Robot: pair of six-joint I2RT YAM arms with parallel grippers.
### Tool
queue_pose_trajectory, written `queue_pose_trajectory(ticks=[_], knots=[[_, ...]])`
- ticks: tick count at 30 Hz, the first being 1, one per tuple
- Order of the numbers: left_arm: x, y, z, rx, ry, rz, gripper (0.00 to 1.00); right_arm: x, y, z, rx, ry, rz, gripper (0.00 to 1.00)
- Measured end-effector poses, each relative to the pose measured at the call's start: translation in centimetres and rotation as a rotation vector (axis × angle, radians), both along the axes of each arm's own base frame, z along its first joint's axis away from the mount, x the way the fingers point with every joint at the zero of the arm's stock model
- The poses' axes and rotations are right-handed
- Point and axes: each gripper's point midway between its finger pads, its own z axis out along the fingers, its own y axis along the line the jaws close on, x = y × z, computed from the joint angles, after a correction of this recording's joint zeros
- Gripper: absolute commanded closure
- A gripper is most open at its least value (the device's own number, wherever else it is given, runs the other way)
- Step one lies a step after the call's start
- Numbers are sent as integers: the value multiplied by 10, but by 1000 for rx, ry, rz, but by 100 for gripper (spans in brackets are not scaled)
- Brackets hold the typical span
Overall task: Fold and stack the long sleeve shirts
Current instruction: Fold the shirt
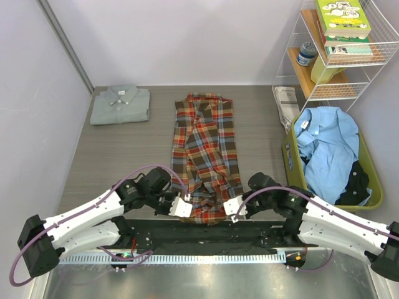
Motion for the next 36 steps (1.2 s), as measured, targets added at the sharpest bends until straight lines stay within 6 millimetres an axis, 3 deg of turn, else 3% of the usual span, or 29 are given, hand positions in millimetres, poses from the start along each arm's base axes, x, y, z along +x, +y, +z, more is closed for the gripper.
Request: queue_pose_trajectory(ticks=[6,10,14,21,24,29,31,36], knots=[[11,-1,6,9,8,51,100,6,-4,-4,-32,19,-70,99],[41,-4,24,-11,-8,124,100,26,-8,6,-29,1,-133,99],[80,-9,44,-43,-22,183,100,75,-15,27,-5,-13,-252,99],[150,-8,46,-21,25,283,100,151,-11,45,-3,-17,-312,99],[196,-7,48,-22,18,327,100,186,-11,44,-6,-6,-335,99],[253,-5,38,-13,15,366,100,247,-8,40,10,-23,-355,99],[273,-5,30,-9,18,376,100,264,-6,31,7,-13,-361,99],[298,-2,12,2,43,408,100,297,-2,6,2,7,-380,99]])
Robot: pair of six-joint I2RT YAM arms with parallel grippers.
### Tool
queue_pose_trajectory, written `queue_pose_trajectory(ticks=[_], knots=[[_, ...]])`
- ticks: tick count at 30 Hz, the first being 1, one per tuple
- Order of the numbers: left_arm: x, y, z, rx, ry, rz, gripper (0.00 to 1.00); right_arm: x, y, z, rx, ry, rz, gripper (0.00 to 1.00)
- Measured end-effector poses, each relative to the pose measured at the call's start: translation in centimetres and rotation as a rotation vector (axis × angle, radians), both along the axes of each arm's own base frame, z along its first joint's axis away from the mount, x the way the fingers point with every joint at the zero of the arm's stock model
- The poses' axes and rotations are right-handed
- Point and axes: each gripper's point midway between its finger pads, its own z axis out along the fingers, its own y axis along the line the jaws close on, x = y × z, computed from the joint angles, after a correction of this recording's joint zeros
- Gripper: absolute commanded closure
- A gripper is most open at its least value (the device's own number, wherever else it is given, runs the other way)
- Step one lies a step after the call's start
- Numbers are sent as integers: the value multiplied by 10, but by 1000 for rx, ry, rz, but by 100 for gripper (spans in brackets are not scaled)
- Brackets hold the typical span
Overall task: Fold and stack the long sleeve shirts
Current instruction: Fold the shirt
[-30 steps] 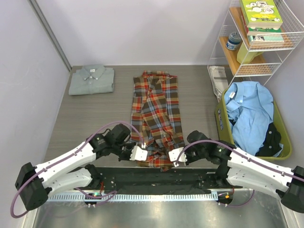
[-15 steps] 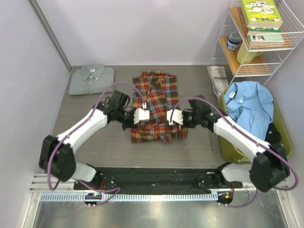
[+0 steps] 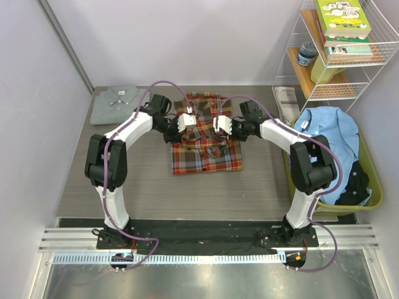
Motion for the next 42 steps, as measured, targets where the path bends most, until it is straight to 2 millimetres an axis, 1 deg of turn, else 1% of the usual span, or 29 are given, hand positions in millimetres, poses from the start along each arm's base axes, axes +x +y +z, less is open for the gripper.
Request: queue_pose_trajectory(ticks=[2,4,9,11,12,13,15,17,18,21,23,25,27,28,29,30,31,32,33,34,35,36,37,38,40,42], knots=[[10,1,-6,-2,6,16,100,6,0,-9,-1,9,-8,99],[13,2,-11,-2,11,25,100,9,0,-13,0,12,-12,99],[20,1,-16,-2,11,29,99,14,0,-14,9,3,-23,98],[24,1,-17,-1,10,34,94,16,0,-13,10,0,-27,84],[25,1,-17,0,11,40,86,18,0,-14,10,1,-31,77],[27,1,-18,0,16,51,81,19,0,-15,10,2,-38,62],[34,0,-19,-2,31,88,72,23,-1,-18,10,17,-65,51],[47,1,-18,-13,49,143,67,32,-2,-20,23,44,-118,42],[52,2,-17,-20,56,171,65,37,-3,-20,34,57,-144,41],[76,11,-11,-63,107,320,61,65,-6,-10,102,120,-292,35],[93,20,-6,-88,139,430,56,90,-11,2,168,144,-406,33],[111,33,0,-123,171,561,54,112,-21,17,237,161,-524,25],[120,49,4,-159,207,682,50,126,-34,31,309,191,-634,24],[122,57,5,-177,221,730,47,130,-43,39,349,214,-692,24],[121,63,6,-192,235,767,47,130,-46,43,371,230,-720,25],[116,69,6,-199,247,790,47,129,-51,48,399,247,-752,32],[108,76,5,-202,263,818,47,123,-58,49,418,277,-782,36],[93,82,5,-201,288,842,47,114,-61,48,436,309,-800,42],[82,83,7,-199,303,850,48,101,-63,47,437,341,-808,46],[71,81,11,-200,311,852,48,84,-61,43,436,385,-812,52],[61,77,16,-201,309,844,48,67,-56,40,431,426,-807,55],[50,71,23,-204,304,829,48,51,-50,37,421,459,-791,58],[38,61,31,-205,295,805,47,34,-39,34,410,493,-767,59],[31,52,37,-208,287,785,47,22,-30,31,399,516,-743,59],[14,28,48,-215,281,733,47,4,-11,24,381,556,-699,62],[2,3,52,-218,290,687,47,-6,4,17,364,584,-666,63]])
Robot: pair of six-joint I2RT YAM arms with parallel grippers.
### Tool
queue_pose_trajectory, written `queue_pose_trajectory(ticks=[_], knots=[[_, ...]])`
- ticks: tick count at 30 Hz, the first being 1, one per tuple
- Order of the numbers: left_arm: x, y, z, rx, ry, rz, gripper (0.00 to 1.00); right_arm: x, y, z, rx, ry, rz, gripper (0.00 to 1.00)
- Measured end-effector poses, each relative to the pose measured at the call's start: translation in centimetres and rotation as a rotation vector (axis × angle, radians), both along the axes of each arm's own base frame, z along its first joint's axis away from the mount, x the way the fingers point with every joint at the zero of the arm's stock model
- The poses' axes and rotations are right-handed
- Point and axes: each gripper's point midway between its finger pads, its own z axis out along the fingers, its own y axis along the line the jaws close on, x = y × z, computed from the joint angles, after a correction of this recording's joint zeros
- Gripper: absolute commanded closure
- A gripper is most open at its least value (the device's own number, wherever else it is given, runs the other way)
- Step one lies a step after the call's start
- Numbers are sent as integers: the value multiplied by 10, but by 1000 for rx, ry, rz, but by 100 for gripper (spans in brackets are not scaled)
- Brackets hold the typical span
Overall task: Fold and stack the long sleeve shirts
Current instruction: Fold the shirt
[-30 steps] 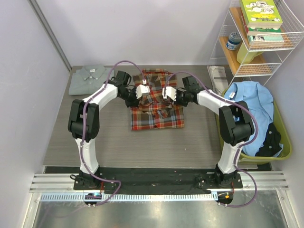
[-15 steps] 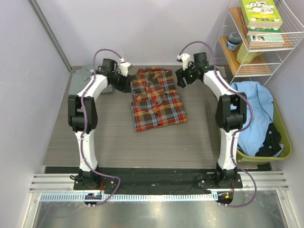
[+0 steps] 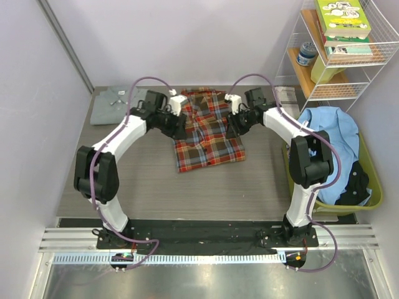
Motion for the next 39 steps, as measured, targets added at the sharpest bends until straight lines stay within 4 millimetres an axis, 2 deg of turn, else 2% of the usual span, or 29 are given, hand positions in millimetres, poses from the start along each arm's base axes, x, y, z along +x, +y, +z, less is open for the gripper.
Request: queue_pose_trajectory(ticks=[3,5,9,11,13,15,17,20,23,26,30,32,35,39], knots=[[-12,-30,-15,-7,65,-33,47,-4,12,-13,2,30,27,64],[-8,-39,-36,-6,136,-18,47,-2,11,-29,-4,64,17,64],[9,-36,-87,38,264,48,50,-5,7,-64,-13,158,-13,66],[9,-31,-109,52,323,70,51,-11,7,-75,5,200,-27,66],[10,-23,-107,43,342,88,51,-14,8,-76,37,205,-35,66],[1,-16,-109,42,363,91,51,-24,10,-76,58,207,-39,65],[-19,-9,-107,35,384,73,49,-45,13,-75,78,231,-28,63],[-62,0,-102,27,425,38,45,-84,16,-71,91,297,-7,60],[-86,5,-81,9,402,19,41,-104,17,-55,96,317,10,55],[-79,6,-44,-17,283,1,41,-98,19,-23,117,232,22,55],[-50,6,-9,-23,144,-23,44,-67,26,20,148,100,29,61],[-41,7,-3,-24,111,-27,45,-53,35,36,169,58,30,64],[-38,10,-4,-31,114,-18,45,-37,52,49,199,12,31,64],[-34,17,-9,-52,141,9,44,-37,94,44,192,5,91,64]])
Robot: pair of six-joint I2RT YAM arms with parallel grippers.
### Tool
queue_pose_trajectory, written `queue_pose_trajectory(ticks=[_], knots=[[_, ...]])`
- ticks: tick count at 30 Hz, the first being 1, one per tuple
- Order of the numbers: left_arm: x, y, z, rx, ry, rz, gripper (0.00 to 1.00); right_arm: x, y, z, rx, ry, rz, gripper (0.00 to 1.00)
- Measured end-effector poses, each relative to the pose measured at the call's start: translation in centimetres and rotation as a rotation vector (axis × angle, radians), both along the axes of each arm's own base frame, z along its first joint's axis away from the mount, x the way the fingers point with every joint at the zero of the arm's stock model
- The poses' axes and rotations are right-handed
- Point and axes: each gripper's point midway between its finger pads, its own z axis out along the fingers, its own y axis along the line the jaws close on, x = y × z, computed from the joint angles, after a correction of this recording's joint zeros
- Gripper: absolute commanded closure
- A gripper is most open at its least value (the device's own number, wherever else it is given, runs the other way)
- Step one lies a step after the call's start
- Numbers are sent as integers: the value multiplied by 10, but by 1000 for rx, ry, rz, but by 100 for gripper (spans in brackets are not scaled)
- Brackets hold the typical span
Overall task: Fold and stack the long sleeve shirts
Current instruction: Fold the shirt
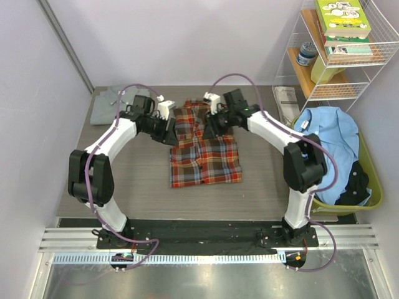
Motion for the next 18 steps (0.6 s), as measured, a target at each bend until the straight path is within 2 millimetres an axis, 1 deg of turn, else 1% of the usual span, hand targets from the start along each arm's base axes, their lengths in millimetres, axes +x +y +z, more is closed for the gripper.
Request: queue_pose_trajectory(ticks=[2,3,5,7,10,11,13,16,18], knots=[[1,6,-3,-18,18,28,43,4,22,-7,-9,-11,33,61],[3,17,-7,-30,39,65,43,8,45,-19,-24,-20,62,61],[5,27,-10,-39,55,97,43,9,61,-35,-52,-17,88,59],[6,35,-11,-44,65,119,43,15,71,-50,-83,-28,102,58],[7,41,-10,-52,69,132,42,22,76,-70,-126,-33,116,57],[6,41,-10,-53,70,133,42,23,75,-78,-148,-29,121,57],[4,41,-11,-54,73,130,42,24,72,-88,-178,-22,128,57],[3,41,-12,-56,78,128,42,22,68,-95,-211,-23,144,57],[2,41,-12,-56,80,127,42,21,66,-97,-225,-25,156,57]])
